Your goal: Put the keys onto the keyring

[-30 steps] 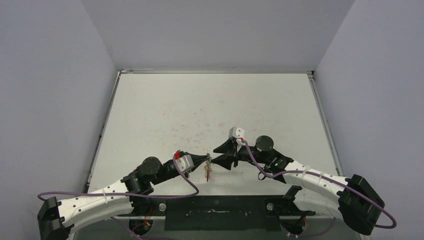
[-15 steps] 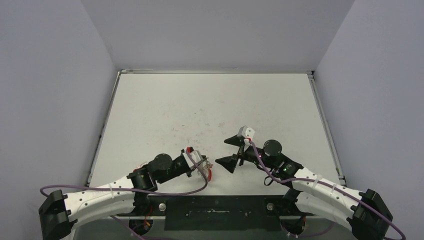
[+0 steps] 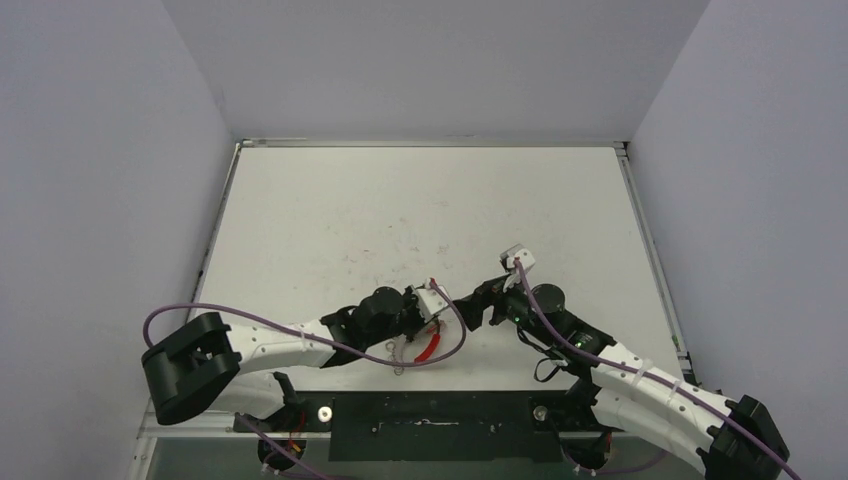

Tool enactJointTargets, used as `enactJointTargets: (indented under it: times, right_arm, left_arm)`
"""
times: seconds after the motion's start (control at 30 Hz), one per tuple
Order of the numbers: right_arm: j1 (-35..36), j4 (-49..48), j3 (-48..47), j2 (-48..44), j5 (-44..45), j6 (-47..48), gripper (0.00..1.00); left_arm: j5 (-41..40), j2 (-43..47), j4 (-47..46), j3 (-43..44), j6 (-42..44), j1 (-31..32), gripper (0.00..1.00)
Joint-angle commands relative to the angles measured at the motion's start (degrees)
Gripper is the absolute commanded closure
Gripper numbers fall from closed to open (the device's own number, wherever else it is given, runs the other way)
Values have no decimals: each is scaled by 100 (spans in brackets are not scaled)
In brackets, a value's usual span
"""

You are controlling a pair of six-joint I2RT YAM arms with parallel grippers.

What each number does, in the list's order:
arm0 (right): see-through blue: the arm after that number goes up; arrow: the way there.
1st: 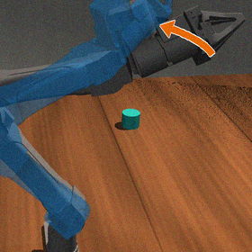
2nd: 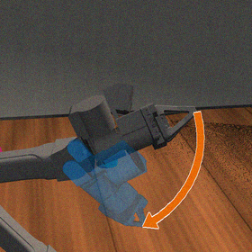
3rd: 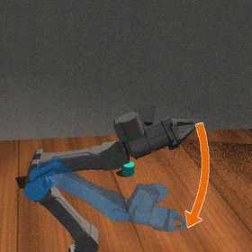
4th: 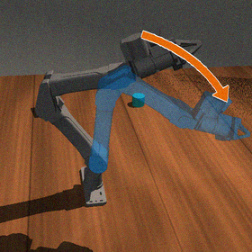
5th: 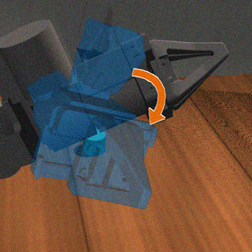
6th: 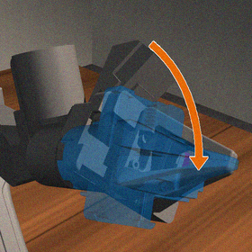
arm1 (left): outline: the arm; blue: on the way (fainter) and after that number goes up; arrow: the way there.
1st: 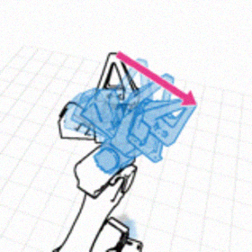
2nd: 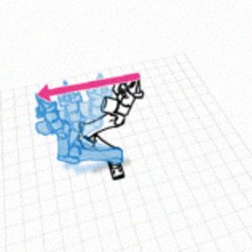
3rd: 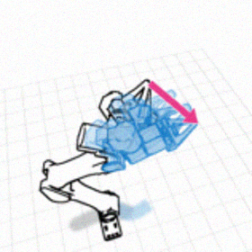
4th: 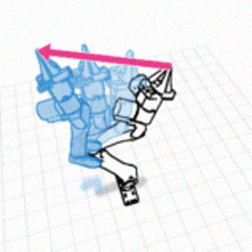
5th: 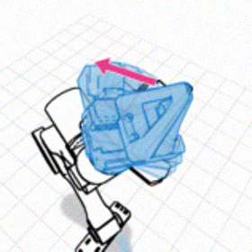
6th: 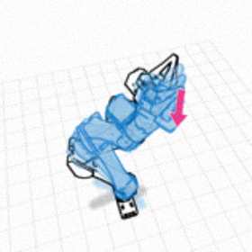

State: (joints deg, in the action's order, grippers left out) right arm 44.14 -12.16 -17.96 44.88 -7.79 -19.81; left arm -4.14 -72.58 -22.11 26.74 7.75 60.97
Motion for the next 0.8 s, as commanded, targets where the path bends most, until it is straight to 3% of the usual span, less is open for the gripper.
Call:
enactJointTargets:
  times: [0.0, 0.1, 0.27, 0.5, 0.63, 0.77]
  right_arm:
    - [-142, 640, 0, -31, 538, -761, 0]
    - [-190, 749, 7, 148, 501, -1042, 0]
    - [-213, 580, -50, 824, 167, -1095, 0]
    - [-195, 109, -394, 1962, -452, -971, 2]
    - [-171, -109, -735, 2670, -725, -901, 7]
    - [-139, -270, -1024, 3252, -921, -897, 14]
  left_arm:
    - [188, -495, -888, 440, -197, -140, 70]
    - [47, -482, -744, 559, -481, -194, 51]
    - [-659, 25, 235, 653, -1242, -238, 40]
    - [-1167, 1165, 1840, 92, -3052, -314, 37]
    - [-1229, 1786, 2387, -488, -4247, -328, 38]
    - [-1068, 2290, 2332, -1165, -5015, -320, 42]
